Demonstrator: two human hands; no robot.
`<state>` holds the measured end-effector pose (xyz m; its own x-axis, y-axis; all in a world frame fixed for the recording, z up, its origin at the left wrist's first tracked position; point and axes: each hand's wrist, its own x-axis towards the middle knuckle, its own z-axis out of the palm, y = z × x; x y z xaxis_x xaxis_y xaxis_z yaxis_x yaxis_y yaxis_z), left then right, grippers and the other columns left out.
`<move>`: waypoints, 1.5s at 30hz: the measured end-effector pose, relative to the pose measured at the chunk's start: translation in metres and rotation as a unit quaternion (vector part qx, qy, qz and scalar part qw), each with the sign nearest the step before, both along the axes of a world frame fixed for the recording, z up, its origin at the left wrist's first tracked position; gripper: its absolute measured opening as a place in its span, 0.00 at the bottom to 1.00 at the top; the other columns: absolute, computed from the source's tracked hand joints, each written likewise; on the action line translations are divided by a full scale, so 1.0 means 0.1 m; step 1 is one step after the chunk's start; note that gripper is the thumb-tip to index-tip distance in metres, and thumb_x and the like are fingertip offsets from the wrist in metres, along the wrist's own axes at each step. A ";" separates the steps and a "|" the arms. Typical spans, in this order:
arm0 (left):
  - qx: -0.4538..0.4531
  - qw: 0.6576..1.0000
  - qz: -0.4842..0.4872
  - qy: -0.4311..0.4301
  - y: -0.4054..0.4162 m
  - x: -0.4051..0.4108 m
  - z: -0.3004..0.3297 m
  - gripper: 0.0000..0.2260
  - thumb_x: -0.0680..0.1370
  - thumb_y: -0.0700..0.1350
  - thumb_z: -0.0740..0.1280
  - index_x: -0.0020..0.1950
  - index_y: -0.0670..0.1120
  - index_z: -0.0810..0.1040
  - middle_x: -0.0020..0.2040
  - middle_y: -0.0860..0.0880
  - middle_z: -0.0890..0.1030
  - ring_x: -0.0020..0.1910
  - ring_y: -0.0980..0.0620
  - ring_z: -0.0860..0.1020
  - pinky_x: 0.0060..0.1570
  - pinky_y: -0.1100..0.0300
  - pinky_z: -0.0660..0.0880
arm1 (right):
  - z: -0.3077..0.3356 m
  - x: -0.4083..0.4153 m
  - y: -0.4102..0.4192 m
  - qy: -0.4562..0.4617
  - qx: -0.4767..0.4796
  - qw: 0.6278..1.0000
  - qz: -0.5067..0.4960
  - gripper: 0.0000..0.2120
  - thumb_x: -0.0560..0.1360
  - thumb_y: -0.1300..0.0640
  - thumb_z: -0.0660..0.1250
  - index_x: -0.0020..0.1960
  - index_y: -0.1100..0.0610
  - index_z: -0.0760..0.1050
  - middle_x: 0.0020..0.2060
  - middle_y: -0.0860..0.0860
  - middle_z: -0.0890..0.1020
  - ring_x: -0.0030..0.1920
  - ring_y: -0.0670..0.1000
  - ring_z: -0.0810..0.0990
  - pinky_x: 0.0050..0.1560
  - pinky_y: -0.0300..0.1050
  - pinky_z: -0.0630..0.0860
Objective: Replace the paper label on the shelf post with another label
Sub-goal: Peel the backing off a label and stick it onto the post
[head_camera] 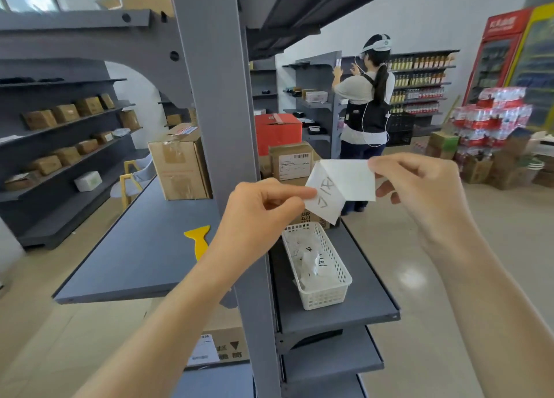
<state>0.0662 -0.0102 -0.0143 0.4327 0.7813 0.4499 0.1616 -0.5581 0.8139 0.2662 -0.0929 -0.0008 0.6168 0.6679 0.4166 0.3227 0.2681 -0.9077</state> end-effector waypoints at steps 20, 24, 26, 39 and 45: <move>-0.104 0.970 0.096 0.198 0.78 1.14 -1.35 0.09 0.79 0.43 0.68 0.53 0.56 0.85 0.43 0.61 0.82 0.38 0.67 0.78 0.32 0.77 0.68 | -0.32 0.83 0.19 -0.046 -0.052 0.996 -0.057 0.11 0.75 0.57 0.71 0.37 0.46 0.85 0.31 0.38 0.85 0.34 0.40 0.80 0.35 0.32 0.70; -0.072 0.960 0.141 0.232 0.88 1.15 -1.51 0.04 0.74 0.42 0.74 0.45 0.50 0.86 0.36 0.59 0.84 0.36 0.67 0.79 0.31 0.79 0.68 | -0.39 0.88 0.29 -0.052 -0.062 0.995 -0.050 0.11 0.76 0.57 0.71 0.38 0.45 0.86 0.32 0.37 0.86 0.36 0.41 0.81 0.38 0.36 0.73; -0.069 0.957 0.150 0.240 0.90 1.17 -1.55 0.03 0.71 0.46 0.77 0.43 0.51 0.86 0.33 0.57 0.84 0.36 0.65 0.80 0.37 0.74 0.72 | -0.41 0.86 0.33 -0.054 -0.067 0.995 -0.046 0.10 0.76 0.56 0.71 0.39 0.45 0.86 0.33 0.37 0.86 0.36 0.43 0.82 0.39 0.37 0.73; -0.150 0.987 0.052 -0.026 0.41 1.21 -0.66 0.13 0.81 0.57 0.65 0.42 0.53 0.84 0.40 0.60 0.84 0.44 0.62 0.80 0.44 0.65 0.73 | -0.34 0.53 0.31 -0.150 -0.001 0.985 -0.089 0.13 0.77 0.55 0.73 0.40 0.36 0.83 0.36 0.41 0.87 0.37 0.53 0.83 0.41 0.47 0.80; -0.127 0.981 -0.007 -0.146 0.00 0.98 -0.03 0.15 0.81 0.59 0.62 0.43 0.55 0.84 0.45 0.57 0.86 0.49 0.61 0.81 0.47 0.60 0.72 | -0.28 0.22 0.20 -0.335 0.100 0.923 -0.159 0.06 0.78 0.55 0.74 0.50 0.53 0.89 0.41 0.47 0.85 0.34 0.48 0.80 0.31 0.48 0.76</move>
